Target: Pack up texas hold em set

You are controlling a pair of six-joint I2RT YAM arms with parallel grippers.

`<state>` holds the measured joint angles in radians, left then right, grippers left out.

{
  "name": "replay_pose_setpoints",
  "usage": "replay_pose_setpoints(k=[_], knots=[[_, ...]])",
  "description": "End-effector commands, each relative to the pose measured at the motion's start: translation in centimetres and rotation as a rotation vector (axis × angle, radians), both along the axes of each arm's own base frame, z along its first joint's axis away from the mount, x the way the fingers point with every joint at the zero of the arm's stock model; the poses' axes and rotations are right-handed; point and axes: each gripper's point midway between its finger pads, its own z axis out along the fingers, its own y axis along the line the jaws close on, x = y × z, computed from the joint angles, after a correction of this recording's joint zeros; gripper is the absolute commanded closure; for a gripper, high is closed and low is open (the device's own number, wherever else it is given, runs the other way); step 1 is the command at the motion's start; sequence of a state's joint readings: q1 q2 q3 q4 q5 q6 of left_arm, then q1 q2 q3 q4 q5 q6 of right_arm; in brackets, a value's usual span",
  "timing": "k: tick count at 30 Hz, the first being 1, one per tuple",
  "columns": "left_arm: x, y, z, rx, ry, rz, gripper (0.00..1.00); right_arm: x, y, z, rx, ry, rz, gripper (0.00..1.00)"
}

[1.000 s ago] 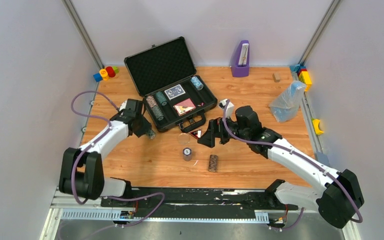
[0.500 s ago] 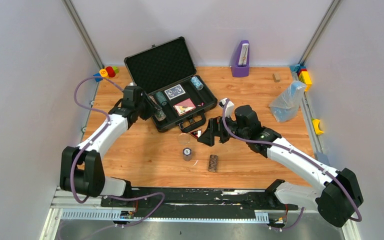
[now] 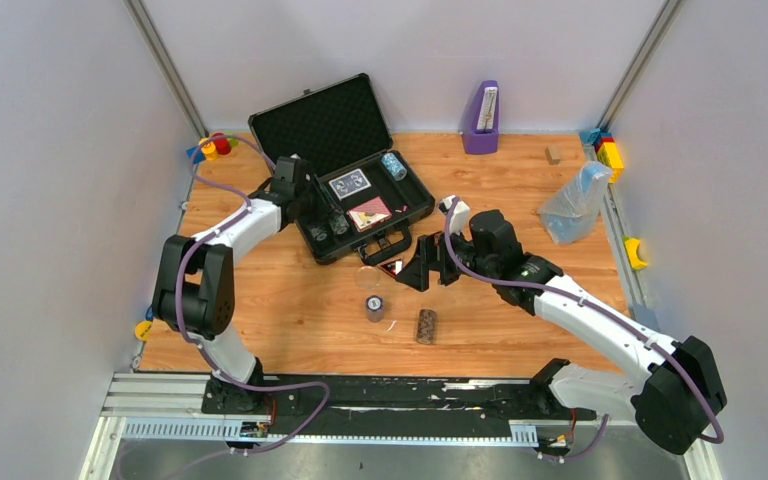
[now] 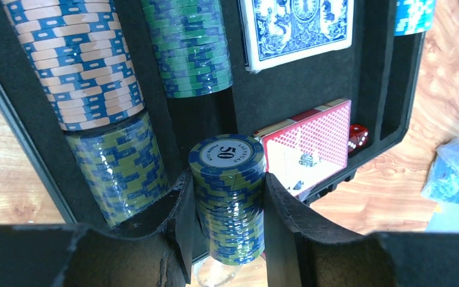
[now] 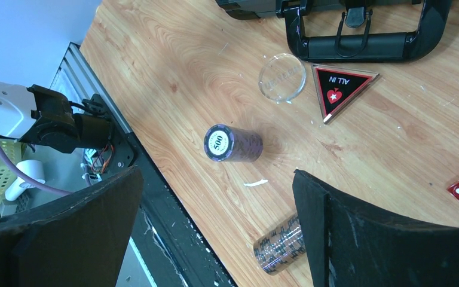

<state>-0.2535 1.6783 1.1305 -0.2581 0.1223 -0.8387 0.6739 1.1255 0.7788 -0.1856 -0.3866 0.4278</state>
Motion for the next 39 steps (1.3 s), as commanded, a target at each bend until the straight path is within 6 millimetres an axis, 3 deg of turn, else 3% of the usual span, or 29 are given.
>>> replay_pose_setpoints(k=[1,3,5,6,8,10,12,16,22,27,31,36,39], knots=[[2.9,-0.6,3.2,-0.01,-0.124,-0.002,0.79,0.6,0.4,2.4,0.024,-0.071,0.004,0.02],[3.2,-0.1,2.7,0.016,-0.117,0.017,0.76,0.7,0.3,2.4,0.02,-0.072,0.0,0.02],[3.4,0.4,2.3,0.043,-0.105,0.04,0.6,0.7,0.3,2.3,0.018,-0.071,-0.002,0.02],[3.4,0.6,2.2,0.053,-0.1,0.046,0.42,0.8,0.3,2.4,0.017,-0.073,-0.004,0.02],[3.4,0.7,2.3,0.06,-0.105,0.041,0.21,0.7,0.2,2.3,0.016,-0.072,-0.004,0.02],[3.3,0.7,2.7,0.069,-0.115,0.026,0.09,0.7,0.3,2.2,0.014,-0.069,-0.002,0.02],[3.1,0.6,3.5,0.075,-0.125,0.009,0.04,0.6,0.3,1.9,0.01,-0.061,0.006,0.01],[1.9,-0.1,5.5,0.077,-0.157,-0.063,0.03,-0.3,1.1,0.7,-0.046,-0.085,0.055,0.04],[-2.0,-2.7,7.7,0.048,-0.231,-0.345,0.06,-2.7,3.7,-2.6,-0.075,-0.171,0.155,0.03],[-5.8,-2.2,8.7,0.076,-0.34,-0.433,0.07,-4.0,5.1,-6.3,-0.083,-0.255,0.181,0.0],[-7.8,-0.8,9.0,0.121,-0.417,-0.421,0.03,-4.5,5.8,-9.1,-0.145,-0.324,0.16,0.0],[-9.5,-1.2,9.0,0.047,-0.542,-0.411,0.0,-3.7,6.1,-10.4,-0.2,-0.36,0.106,0.01],[-10.3,-1.0,7.3,0.052,-0.542,-0.417,0.0,-3.6,6.2,-11.4,-0.209,-0.367,0.112,0.01]])
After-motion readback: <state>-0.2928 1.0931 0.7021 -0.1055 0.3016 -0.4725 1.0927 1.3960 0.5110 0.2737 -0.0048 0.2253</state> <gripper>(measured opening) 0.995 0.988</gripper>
